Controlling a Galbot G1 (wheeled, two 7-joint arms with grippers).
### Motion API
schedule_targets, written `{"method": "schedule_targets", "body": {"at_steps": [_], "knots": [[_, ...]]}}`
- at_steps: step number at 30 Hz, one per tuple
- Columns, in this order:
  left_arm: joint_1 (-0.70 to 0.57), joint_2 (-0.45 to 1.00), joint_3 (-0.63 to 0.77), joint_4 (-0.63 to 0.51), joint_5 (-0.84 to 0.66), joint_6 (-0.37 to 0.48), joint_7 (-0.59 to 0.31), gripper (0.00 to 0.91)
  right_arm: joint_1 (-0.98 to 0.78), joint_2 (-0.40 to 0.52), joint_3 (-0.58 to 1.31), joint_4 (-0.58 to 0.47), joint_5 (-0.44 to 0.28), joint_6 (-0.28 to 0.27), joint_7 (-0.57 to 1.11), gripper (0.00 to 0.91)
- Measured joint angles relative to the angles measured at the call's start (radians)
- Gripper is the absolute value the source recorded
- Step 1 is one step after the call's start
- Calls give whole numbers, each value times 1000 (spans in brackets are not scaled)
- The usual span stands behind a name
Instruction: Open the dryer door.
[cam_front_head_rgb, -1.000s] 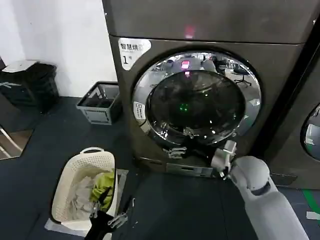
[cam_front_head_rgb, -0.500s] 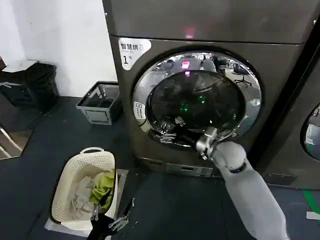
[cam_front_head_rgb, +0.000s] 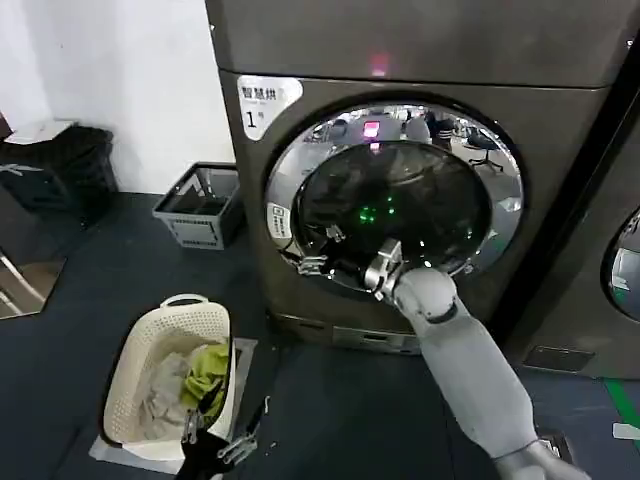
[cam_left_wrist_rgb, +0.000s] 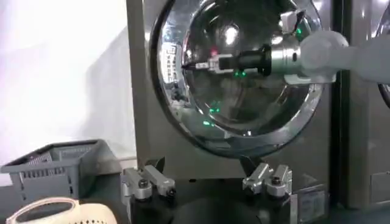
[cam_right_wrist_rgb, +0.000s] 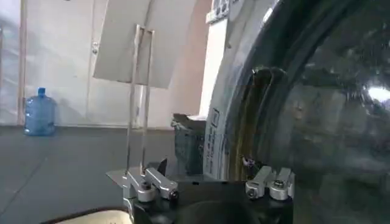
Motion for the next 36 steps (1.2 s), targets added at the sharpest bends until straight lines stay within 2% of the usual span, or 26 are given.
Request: {"method": "schedule_targets", "body": {"at_steps": [8, 14, 16, 22, 26, 32, 36], "knots": [[1, 1, 1, -5, -1, 12, 4, 907, 28, 32, -11, -56, -1, -3, -25, 907], [-16, 3, 1, -7, -77, 15, 19, 907, 20, 26, -8, -50, 24, -7, -74, 907], [-21, 5, 0, -18, -119, 49, 15, 907, 14, 18, -7, -42, 34, -7, -93, 907], [-51, 30, -31, -20, -166, 108, -2, 907, -17, -20, 0, 10, 41, -14, -195, 907], [-83, 66, -45, -2, -209, 167, 27, 907, -45, -52, 21, 59, 69, -31, -276, 907], [-161, 136, -74, 53, -237, 155, 22, 907, -94, -87, 54, 130, 66, -74, -407, 907], [-215, 199, -90, 102, -295, 153, 18, 907, -148, -113, 85, 179, 53, -75, -501, 907]]}}
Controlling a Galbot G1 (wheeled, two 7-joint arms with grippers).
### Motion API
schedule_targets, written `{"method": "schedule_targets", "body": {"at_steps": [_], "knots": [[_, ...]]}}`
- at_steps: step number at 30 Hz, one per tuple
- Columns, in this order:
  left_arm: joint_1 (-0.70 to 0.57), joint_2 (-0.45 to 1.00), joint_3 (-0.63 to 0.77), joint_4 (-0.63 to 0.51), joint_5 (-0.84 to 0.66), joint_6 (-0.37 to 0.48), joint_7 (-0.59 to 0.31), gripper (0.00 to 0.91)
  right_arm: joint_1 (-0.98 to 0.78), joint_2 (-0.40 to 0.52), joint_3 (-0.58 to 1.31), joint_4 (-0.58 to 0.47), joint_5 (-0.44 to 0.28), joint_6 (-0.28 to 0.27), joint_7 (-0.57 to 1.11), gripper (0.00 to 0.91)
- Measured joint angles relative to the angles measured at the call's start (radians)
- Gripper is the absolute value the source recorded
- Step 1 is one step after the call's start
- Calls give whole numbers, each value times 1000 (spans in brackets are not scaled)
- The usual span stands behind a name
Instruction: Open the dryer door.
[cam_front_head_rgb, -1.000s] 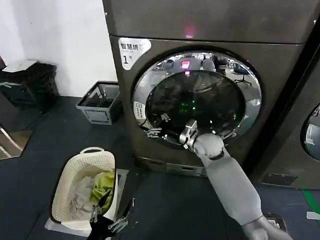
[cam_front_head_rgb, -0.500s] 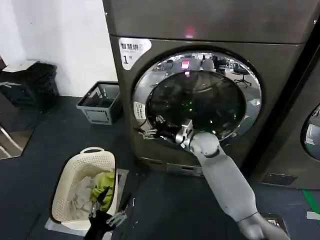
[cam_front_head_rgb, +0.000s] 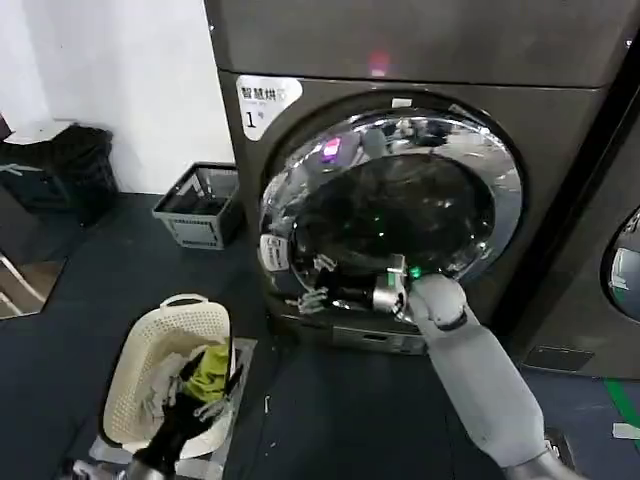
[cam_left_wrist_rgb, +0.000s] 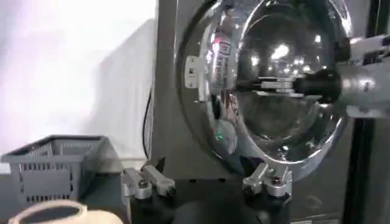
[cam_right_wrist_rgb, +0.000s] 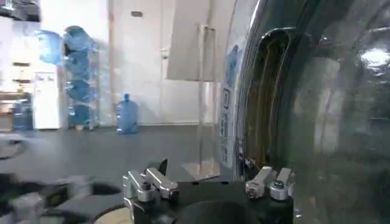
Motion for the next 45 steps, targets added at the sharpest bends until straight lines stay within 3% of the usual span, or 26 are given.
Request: {"method": "schedule_targets", "body": {"at_steps": [8, 15, 22, 29, 35, 40, 45], "knots": [[-98, 100, 12, 95, -114, 38, 2, 907, -168, -60, 116, 144, 13, 12, -144, 907], [-201, 209, 75, 168, -170, 57, 1, 907, -367, -100, 308, 299, 74, 86, -171, 907], [-338, 298, 202, 211, -212, 59, 22, 907, -595, -42, 631, 423, 122, 169, -83, 907], [-460, 368, 364, 245, -264, 19, 92, 907, -744, 57, 889, 497, 192, 187, 101, 907], [-583, 394, 523, 280, -317, -2, 123, 907, -837, 93, 972, 523, 182, 192, 441, 907], [-683, 406, 639, 298, -368, -2, 142, 907, -898, 91, 1030, 528, 81, 162, 709, 907], [-775, 415, 757, 332, -385, -39, 156, 907, -930, 79, 1110, 523, -1, 155, 818, 907]]}}
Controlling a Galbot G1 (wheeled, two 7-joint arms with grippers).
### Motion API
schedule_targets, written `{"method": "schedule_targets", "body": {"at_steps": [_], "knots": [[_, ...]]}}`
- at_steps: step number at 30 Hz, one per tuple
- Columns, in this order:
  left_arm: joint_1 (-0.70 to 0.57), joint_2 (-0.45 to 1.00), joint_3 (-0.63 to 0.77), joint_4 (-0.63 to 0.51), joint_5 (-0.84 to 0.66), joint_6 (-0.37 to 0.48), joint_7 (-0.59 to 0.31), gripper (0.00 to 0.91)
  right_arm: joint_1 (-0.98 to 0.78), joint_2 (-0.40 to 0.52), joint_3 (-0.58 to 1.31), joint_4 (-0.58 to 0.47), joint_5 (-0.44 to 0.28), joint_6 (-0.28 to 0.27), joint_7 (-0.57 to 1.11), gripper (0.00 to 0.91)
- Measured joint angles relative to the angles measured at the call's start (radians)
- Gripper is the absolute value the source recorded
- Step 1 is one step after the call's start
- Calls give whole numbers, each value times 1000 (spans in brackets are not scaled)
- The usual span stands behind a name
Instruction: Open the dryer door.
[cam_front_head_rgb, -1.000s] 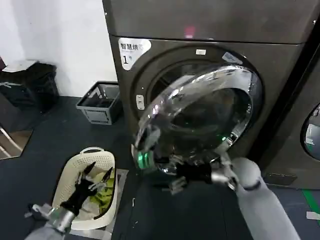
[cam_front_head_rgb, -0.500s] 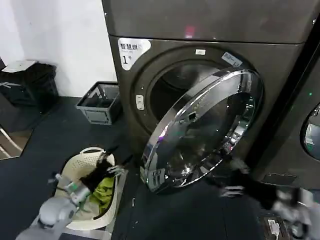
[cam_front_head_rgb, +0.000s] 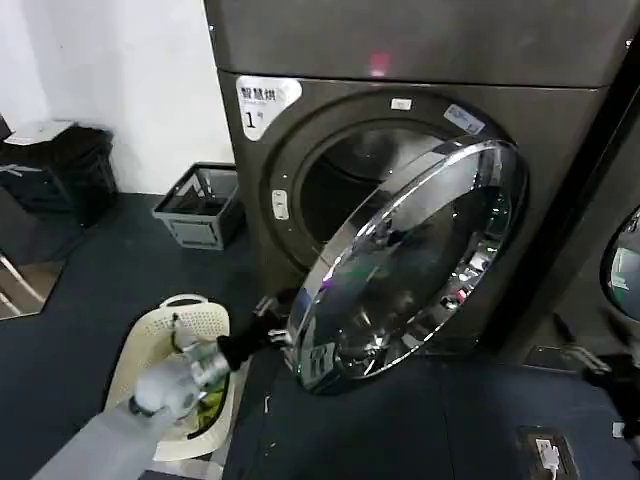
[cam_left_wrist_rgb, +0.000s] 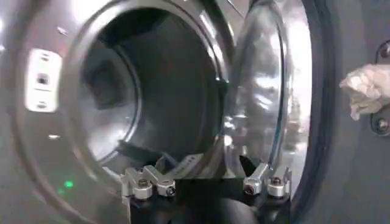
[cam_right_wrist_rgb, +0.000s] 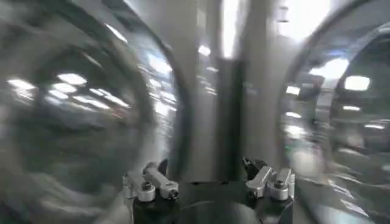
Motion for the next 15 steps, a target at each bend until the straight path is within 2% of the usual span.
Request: {"method": "schedule_targets", "body": {"at_steps": [9, 15], "knots": [[-150, -37, 178, 35, -63, -31, 17, 907, -9, -34, 145, -22, -6, -6, 94, 907], [-227, -27, 270, 10, -103, -34, 20, 907, 30, -67, 276, -62, 29, -35, 232, 907]]}}
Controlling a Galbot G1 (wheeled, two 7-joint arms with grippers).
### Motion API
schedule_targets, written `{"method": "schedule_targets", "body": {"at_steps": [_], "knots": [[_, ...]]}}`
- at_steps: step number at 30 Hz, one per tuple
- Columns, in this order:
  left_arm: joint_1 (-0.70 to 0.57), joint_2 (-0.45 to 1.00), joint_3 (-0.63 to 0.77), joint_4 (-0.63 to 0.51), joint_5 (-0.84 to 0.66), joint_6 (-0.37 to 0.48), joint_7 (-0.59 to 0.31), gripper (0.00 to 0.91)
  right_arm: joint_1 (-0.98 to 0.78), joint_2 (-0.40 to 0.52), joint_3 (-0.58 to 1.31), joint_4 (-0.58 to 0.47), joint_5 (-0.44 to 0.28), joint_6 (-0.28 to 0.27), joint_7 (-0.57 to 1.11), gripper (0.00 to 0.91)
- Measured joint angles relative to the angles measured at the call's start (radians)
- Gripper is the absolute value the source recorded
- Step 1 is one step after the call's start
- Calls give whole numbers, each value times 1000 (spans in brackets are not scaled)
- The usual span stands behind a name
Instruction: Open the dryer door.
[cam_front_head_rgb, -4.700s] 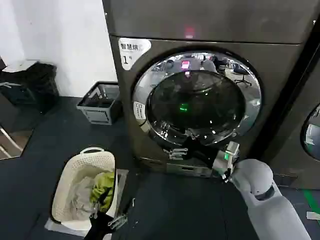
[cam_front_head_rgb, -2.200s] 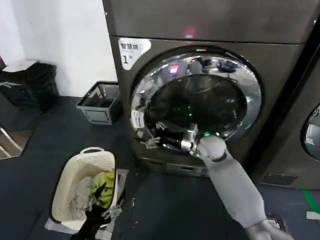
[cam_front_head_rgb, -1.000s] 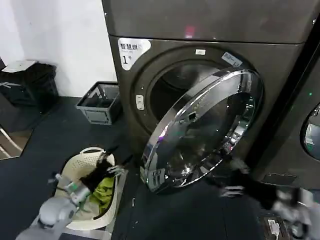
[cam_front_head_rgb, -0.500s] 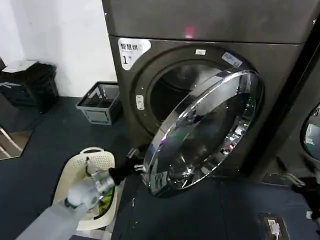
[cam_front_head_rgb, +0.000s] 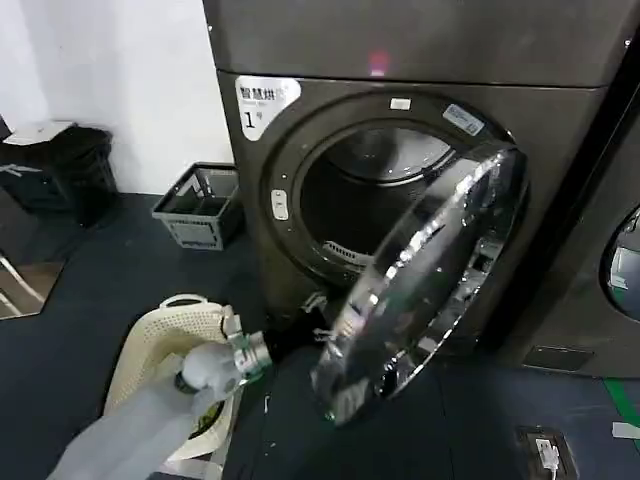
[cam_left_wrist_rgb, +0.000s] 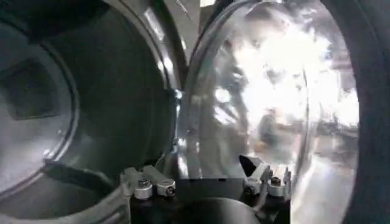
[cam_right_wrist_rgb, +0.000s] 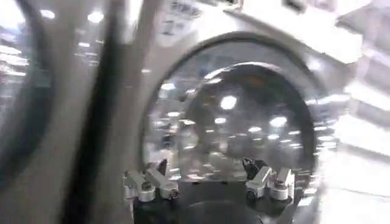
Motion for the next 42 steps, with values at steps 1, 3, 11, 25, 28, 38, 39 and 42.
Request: {"method": "schedule_targets", "body": {"at_steps": [1, 3, 11, 25, 28, 38, 39, 42], "knots": [[-15, 5, 17, -5, -12, 0, 0, 907, 8, -9, 24, -11, 1, -2, 19, 907], [-46, 11, 58, -14, -25, -1, -2, 907, 18, -31, 74, -38, 0, -5, 35, 907], [-175, -36, 208, -21, -52, -2, -31, 907, -13, -107, 296, -106, -11, -2, 33, 907], [-343, -213, 374, 74, -38, 7, -88, 907, -73, -132, 455, -132, -19, 17, 34, 907], [-369, -259, 400, 104, -36, 6, -106, 907, -86, -130, 475, -120, -17, 17, 28, 907], [-414, -400, 450, 205, 18, -26, -167, 907, -112, -129, 542, -100, -40, -3, 37, 907], [-418, -412, 453, 214, 31, -32, -169, 907, -111, -126, 542, -97, -41, -3, 37, 907], [-434, -445, 465, 238, 46, -41, -174, 907, -111, -117, 542, -87, -41, -3, 36, 907]]}}
